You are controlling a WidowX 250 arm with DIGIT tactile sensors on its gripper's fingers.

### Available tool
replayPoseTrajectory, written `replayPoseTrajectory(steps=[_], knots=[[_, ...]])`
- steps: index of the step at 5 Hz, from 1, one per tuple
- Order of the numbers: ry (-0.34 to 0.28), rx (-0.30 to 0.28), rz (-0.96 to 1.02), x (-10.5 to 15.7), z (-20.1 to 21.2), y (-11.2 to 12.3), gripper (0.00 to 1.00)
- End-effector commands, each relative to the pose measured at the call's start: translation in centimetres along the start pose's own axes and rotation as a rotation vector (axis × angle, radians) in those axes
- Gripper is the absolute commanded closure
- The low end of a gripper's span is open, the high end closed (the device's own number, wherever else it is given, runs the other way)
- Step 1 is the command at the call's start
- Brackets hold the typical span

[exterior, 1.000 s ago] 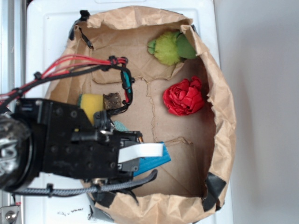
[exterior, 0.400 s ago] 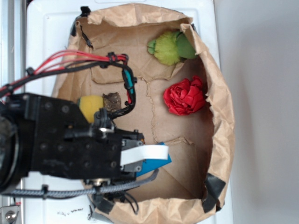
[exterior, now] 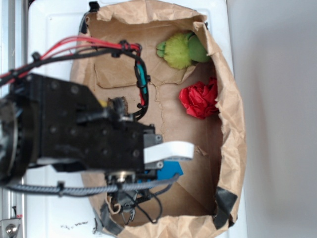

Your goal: Grab the blue cloth.

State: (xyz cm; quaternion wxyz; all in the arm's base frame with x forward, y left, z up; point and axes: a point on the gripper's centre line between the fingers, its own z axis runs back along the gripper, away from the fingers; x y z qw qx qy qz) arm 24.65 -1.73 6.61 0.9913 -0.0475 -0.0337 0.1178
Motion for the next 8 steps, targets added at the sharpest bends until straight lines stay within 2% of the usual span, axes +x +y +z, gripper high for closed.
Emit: replayPoseTrajectory(steps=[1, 2, 3, 4, 6, 7, 8], knots=[[-0.155, -0.017, 0.11, 4.3, 4.2, 1.5, 1.0], [-0.205, 0.025, 0.16, 5.4, 2.6, 1.2, 1.0], [-0.225, 0.036, 0.159, 5.9, 2.4, 1.1, 1.0], [-0.214, 0.039, 0.129, 5.6, 3.6, 1.1, 1.0], [-0.183, 0.114, -0.032, 4.6, 7.2, 1.3, 1.0], [-0.279, 0.093, -0.204, 3.5, 8.3, 1.1, 1.0], [-0.249, 0.073, -0.254, 3.4, 9.8, 1.0, 1.0]])
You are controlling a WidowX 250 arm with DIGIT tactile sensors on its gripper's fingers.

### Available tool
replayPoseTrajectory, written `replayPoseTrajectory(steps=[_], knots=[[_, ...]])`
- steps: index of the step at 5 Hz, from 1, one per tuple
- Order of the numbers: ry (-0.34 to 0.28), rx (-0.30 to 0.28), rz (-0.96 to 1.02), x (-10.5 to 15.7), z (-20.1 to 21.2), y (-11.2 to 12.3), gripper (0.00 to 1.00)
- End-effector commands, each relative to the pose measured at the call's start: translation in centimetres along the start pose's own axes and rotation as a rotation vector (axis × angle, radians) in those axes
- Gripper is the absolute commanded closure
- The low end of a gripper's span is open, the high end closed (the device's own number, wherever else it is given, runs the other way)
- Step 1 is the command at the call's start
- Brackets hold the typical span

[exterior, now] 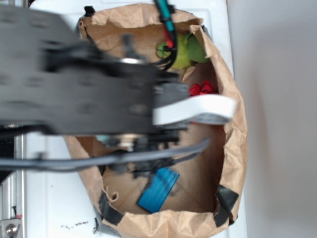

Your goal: Grab the blue cloth.

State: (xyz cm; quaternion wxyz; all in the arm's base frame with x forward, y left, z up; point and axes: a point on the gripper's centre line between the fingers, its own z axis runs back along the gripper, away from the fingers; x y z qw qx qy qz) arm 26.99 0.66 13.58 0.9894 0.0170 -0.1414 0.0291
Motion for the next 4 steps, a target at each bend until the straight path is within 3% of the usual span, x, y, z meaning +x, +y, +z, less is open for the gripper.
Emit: replayPoseTrajectory(steps=[1, 4], knots=[[-0.022, -0.071, -0.07, 1.4, 4.3, 0.2, 1.0], [0.009, -0.045, -0.036, 2.6, 4.7, -1.0, 1.0]])
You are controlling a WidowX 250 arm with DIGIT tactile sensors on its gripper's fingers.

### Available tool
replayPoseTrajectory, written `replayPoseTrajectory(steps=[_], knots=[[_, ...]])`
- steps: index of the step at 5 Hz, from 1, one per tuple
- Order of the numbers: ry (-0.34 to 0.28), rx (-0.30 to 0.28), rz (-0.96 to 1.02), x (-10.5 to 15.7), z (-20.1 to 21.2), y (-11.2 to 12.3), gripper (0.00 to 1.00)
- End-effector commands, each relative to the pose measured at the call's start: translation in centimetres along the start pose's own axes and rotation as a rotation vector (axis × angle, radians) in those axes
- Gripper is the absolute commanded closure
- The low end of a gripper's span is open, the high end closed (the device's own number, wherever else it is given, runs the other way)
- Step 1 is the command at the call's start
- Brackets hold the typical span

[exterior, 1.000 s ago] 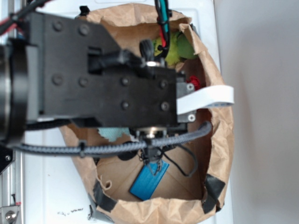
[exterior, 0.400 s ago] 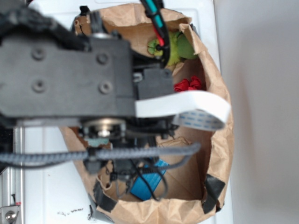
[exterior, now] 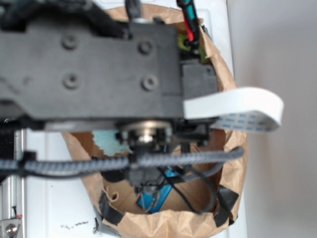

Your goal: Grab the blue cloth.

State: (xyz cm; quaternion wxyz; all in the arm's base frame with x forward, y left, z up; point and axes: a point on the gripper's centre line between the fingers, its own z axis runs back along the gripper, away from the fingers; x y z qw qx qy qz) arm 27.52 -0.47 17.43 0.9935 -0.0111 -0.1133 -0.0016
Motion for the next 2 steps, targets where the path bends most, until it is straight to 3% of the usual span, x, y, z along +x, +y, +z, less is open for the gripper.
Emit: replayPoseTrajectory(steps=[1, 2], knots=[[-0.054, 0.033, 0.033, 1.07, 0.68, 0.03, 1.0], [-0.072, 0.042, 0.054, 1.14, 0.12, 0.08, 1.0]])
